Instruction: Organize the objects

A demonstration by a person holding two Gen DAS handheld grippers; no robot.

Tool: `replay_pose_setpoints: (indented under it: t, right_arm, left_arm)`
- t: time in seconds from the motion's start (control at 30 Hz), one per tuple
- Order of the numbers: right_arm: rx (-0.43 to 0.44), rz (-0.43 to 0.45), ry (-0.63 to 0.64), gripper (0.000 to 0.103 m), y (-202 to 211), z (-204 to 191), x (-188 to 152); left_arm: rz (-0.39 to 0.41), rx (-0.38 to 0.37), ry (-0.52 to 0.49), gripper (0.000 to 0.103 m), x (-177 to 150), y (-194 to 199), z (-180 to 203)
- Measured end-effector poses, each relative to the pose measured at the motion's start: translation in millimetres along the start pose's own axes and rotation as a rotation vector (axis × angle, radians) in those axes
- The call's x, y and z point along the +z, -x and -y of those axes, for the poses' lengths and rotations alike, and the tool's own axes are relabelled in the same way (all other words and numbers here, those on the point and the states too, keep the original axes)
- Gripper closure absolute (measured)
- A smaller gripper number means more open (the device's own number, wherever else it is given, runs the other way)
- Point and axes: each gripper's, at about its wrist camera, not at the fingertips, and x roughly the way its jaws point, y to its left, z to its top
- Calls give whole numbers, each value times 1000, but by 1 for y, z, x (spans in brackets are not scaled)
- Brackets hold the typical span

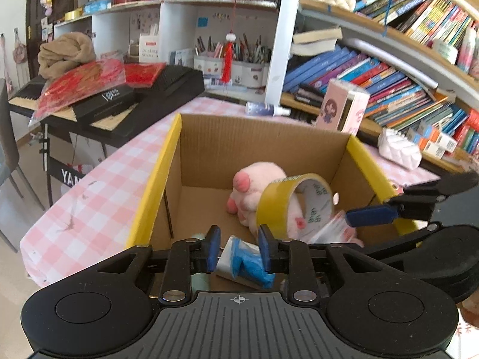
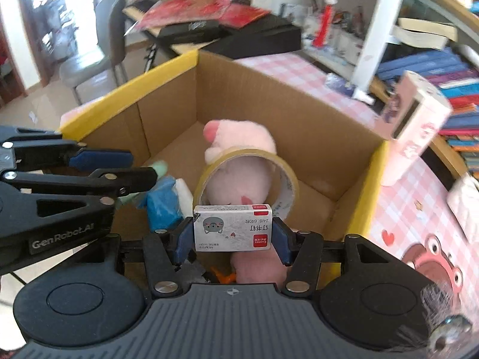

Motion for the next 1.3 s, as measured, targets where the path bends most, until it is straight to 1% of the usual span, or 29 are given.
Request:
replay_pose_setpoints:
  t: [0.03, 0.07, 0.13, 0.23, 0.27, 0.4, 0.47, 0.53, 0.63, 0.67, 0.73, 0.8, 0.93, 0.97, 1.03, 1.13, 1.3]
  right_arm:
    - [-4, 14, -13, 48, 5, 0, -3]
    - [-14, 28, -24, 48, 11, -2, -5]
    - [-31, 57, -44, 45, 24, -5, -11]
    - [-74, 112, -94, 38, 45, -11, -22]
    - [-91, 133, -114, 38, 54, -13, -26]
    - [-154, 207, -163, 37, 84, -25, -42]
    - [-191, 237, -184, 34, 97, -31, -51]
    - [-236, 262, -214, 29, 108, -38, -60]
    - [-323, 282, -283, 24, 121, -47, -75]
    - [-356, 286, -316, 23, 125, -50, -81]
    - [-422, 291, -383, 16, 133, -55, -94]
    - [-477, 299, -441, 13, 140, -62, -110]
    - [-554, 297, -478, 11, 149, -73, -132]
    - [-572, 294, -487, 10, 151, -74, -137]
    - [-606, 301, -502, 4, 157, -79, -146]
    - [-653, 297, -511, 0, 163, -87, -158]
    - [-684, 247, -540, 0, 166, -94, -177]
  left_arm:
    - [10, -5, 0, 66, -1, 5, 0]
    - [22, -5, 0, 57, -1, 11, 0]
    - [54, -2, 1, 48, -4, 23, 1]
    - [103, -11, 4, 41, -8, 44, 3]
    - [120, -12, 7, 36, -9, 51, 3]
    - [172, -22, 7, 27, -15, 77, 7]
    - [196, -19, -4, 18, -19, 88, 9]
    - [219, -9, -13, 14, -25, 99, 11]
    - [232, 12, -33, 7, -35, 110, 13]
    - [236, 22, -41, 6, -39, 113, 13]
    - [233, 33, -58, 5, -47, 118, 15]
    - [221, 39, -81, 4, -54, 122, 17]
    - [201, 42, -107, 3, -64, 126, 20]
    - [196, 42, -109, 3, -67, 128, 21]
    - [189, 43, -116, 1, -73, 130, 24]
    - [179, 33, -141, 0, -85, 135, 30]
    - [152, 1, -197, 0, -97, 138, 41]
